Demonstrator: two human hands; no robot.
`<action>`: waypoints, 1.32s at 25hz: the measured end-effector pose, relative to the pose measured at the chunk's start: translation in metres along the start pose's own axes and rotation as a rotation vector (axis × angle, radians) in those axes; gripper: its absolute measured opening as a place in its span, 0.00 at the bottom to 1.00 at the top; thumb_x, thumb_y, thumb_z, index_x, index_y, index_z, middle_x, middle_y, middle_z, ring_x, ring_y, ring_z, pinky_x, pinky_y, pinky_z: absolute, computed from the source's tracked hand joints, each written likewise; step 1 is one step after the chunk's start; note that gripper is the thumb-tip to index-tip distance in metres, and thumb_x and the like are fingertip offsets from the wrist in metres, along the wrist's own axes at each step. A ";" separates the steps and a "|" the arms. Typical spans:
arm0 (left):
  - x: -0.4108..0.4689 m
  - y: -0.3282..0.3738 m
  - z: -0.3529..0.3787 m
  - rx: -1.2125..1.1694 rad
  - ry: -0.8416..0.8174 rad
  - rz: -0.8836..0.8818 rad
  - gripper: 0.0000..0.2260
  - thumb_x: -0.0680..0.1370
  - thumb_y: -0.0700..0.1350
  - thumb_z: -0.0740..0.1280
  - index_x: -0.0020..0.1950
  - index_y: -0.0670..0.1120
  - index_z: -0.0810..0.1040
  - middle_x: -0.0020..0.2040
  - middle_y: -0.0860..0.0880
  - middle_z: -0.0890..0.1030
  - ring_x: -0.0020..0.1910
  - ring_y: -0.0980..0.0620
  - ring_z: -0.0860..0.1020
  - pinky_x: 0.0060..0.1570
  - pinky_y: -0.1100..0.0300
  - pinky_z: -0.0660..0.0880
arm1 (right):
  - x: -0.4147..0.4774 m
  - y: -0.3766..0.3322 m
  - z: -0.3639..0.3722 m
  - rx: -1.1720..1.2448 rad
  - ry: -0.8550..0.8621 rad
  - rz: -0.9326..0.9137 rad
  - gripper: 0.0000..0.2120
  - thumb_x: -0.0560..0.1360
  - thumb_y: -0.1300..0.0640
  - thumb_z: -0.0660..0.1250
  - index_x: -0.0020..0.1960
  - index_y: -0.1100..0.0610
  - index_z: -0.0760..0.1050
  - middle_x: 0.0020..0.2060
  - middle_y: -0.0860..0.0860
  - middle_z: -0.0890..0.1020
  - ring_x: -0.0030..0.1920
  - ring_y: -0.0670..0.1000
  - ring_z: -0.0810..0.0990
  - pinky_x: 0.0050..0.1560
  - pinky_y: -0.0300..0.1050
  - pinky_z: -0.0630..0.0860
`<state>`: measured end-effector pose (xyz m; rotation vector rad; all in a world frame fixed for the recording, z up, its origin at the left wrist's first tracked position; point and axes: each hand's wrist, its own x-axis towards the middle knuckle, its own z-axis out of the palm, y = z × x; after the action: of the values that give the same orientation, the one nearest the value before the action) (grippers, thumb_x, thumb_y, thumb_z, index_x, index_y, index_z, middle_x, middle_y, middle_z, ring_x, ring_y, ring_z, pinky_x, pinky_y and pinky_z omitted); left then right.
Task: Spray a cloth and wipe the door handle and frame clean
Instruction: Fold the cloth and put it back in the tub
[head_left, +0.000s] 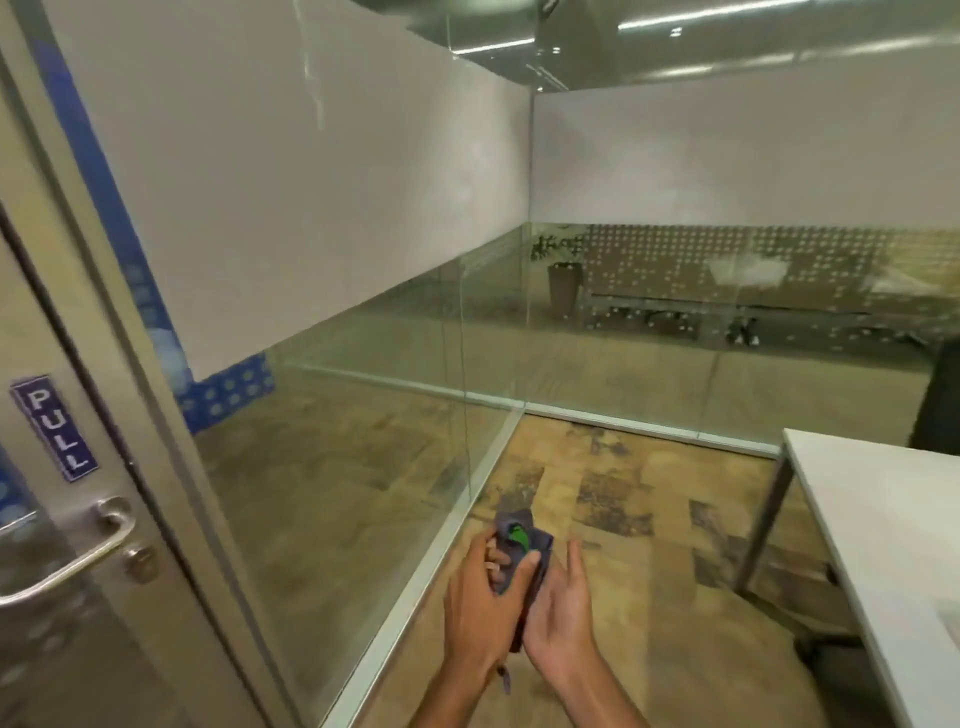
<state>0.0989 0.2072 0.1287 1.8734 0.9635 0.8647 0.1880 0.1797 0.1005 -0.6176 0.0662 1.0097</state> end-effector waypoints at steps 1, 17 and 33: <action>-0.003 0.015 0.025 -0.037 -0.035 -0.014 0.08 0.75 0.58 0.72 0.50 0.61 0.76 0.42 0.56 0.83 0.41 0.60 0.81 0.44 0.58 0.80 | -0.005 -0.020 -0.016 -0.031 0.009 -0.038 0.25 0.80 0.42 0.53 0.57 0.61 0.78 0.48 0.61 0.85 0.47 0.58 0.85 0.45 0.51 0.79; -0.129 0.201 0.342 -0.642 -0.639 -0.332 0.06 0.81 0.36 0.65 0.55 0.39 0.81 0.49 0.41 0.85 0.46 0.45 0.84 0.49 0.52 0.81 | -0.161 -0.327 -0.242 -0.607 0.365 -0.760 0.13 0.72 0.52 0.73 0.56 0.50 0.80 0.50 0.49 0.86 0.50 0.51 0.85 0.47 0.43 0.82; -0.011 0.244 0.487 -0.399 -1.315 0.206 0.14 0.73 0.39 0.74 0.57 0.42 0.78 0.50 0.46 0.85 0.52 0.46 0.82 0.43 0.66 0.80 | -0.227 -0.537 -0.264 -1.102 0.388 -0.669 0.09 0.80 0.51 0.62 0.56 0.52 0.77 0.52 0.54 0.84 0.52 0.54 0.83 0.48 0.42 0.78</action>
<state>0.5703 -0.0644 0.1434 1.6803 -0.2108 -0.1749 0.5578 -0.3335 0.1996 -1.7001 -0.3632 0.1795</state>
